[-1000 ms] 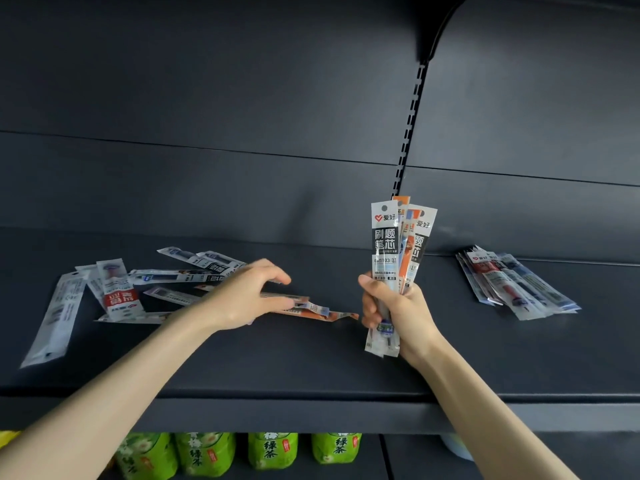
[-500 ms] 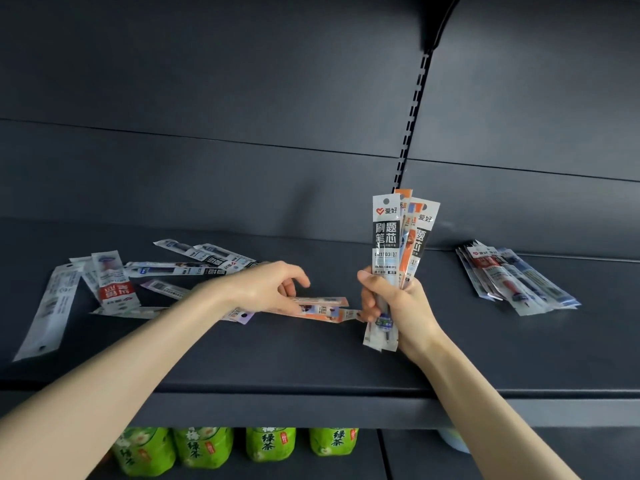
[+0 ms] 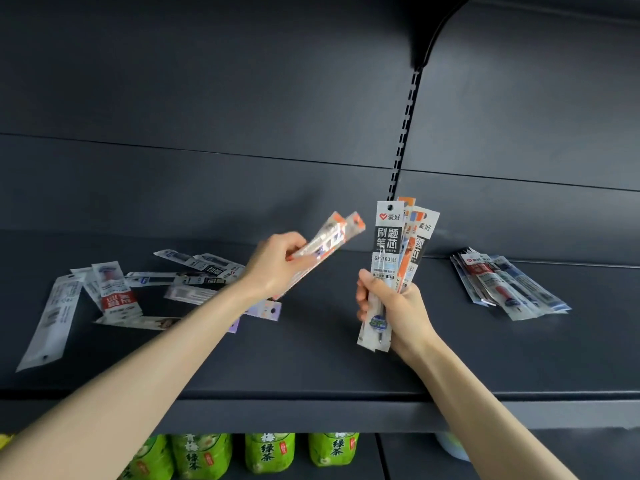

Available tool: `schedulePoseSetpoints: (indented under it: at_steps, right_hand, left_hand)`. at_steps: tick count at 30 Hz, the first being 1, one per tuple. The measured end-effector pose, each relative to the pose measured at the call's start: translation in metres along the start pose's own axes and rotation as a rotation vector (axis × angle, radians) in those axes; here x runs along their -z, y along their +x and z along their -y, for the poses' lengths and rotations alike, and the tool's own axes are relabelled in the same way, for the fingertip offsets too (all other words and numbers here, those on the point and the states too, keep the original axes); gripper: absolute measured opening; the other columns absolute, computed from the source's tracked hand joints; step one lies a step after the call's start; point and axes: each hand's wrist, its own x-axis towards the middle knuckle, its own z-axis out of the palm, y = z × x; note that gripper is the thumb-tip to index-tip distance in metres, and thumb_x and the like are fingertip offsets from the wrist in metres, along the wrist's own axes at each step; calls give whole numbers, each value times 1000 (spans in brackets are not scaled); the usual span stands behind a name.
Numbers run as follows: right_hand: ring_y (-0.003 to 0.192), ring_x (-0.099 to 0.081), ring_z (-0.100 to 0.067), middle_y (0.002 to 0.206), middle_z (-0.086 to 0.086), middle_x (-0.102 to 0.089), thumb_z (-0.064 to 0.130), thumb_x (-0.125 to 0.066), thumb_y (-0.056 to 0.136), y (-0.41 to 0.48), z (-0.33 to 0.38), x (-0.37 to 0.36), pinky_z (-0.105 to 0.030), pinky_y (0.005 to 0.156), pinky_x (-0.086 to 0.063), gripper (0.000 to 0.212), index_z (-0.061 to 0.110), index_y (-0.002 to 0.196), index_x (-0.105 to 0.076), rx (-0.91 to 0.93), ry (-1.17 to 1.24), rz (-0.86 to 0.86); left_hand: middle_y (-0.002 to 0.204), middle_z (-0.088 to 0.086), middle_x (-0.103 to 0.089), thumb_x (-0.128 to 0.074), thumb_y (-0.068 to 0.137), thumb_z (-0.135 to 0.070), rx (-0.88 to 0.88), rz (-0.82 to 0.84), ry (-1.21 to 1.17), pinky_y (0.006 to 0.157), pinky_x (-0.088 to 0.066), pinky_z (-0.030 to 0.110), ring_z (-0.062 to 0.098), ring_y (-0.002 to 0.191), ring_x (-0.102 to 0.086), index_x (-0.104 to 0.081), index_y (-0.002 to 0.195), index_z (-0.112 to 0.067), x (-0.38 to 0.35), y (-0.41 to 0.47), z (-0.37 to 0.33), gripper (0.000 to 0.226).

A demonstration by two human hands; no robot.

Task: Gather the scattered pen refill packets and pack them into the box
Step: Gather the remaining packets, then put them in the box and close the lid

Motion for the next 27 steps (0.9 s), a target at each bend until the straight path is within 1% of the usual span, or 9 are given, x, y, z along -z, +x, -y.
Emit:
schedulePoseSetpoints:
  at_steps: [3,7,10,12,17,20,23,25,27]
  right_hand:
    - [51,-48,-11,63,-1,-55,18,-63,89,8,2,-7,-25,49,-43,14,4,87,-62,-3,22,14]
    - [55,-50,-13,64,1,-57,32,-70,73,22,10,-24,-25,53,-46,29,10,92,-66,33,30,89]
    - [80,-70,-27,92,-10,-74,21,-70,78,33,12,-32,-35,72,-57,32,7,106,-68,29,98,132]
    - [95,-71,-30,104,-14,-73,14,-64,86,40,10,-32,-42,81,-57,26,5,110,-66,-6,127,107]
    - [70,-70,-19,77,-8,-73,6,-57,91,52,3,-28,-39,75,-57,6,9,92,-63,-74,206,-60]
    - [52,-58,-14,64,-4,-61,11,-64,88,50,-1,-29,-32,60,-54,9,10,80,-60,-107,83,-33]
    - [61,-64,-17,74,-6,-67,17,-69,82,44,-2,-35,-29,63,-55,7,10,82,-66,-107,-54,149]
    - [81,-72,-21,91,-7,-75,10,-68,83,40,-2,-40,-30,72,-58,18,6,101,-69,-109,-31,267]
    - [83,-73,-17,90,-2,-76,4,-66,84,39,-2,-43,-25,70,-57,20,7,104,-69,-100,-52,293]
  left_hand:
    - [77,-8,-70,-71,81,-14,1,-165,-373,58,-49,13,4,64,-66,-67,86,-13,-1,-5,-24,6]
    - [82,-3,-75,-74,79,-13,59,-160,-549,64,-58,21,9,73,-73,-68,91,-12,-7,-10,-37,14]
    - [80,2,-75,-73,80,-15,125,-127,-622,59,-57,22,12,71,-73,-68,90,-11,-11,-10,-34,12]
    - [81,2,-75,-70,82,-13,142,-153,-623,57,-55,19,10,72,-73,-68,91,-11,-10,-8,-28,9]
    - [87,9,-69,-68,85,-11,305,-338,-833,62,-57,21,22,79,-72,-67,90,-8,1,0,-7,7]
    - [80,8,-65,-74,79,-19,372,-294,-935,75,-56,34,23,76,-65,-72,90,-10,1,1,2,14]
    - [72,6,-66,-78,71,-25,370,-217,-941,76,-50,37,24,74,-62,-74,82,-13,-2,-2,-3,17]
    - [81,9,-74,-78,63,-28,361,-155,-968,79,-54,41,28,80,-70,-75,80,-15,-4,-4,-7,21]
    - [89,9,-76,-77,62,-31,344,-121,-976,83,-55,45,29,89,-71,-76,81,-18,-4,-5,-9,23]
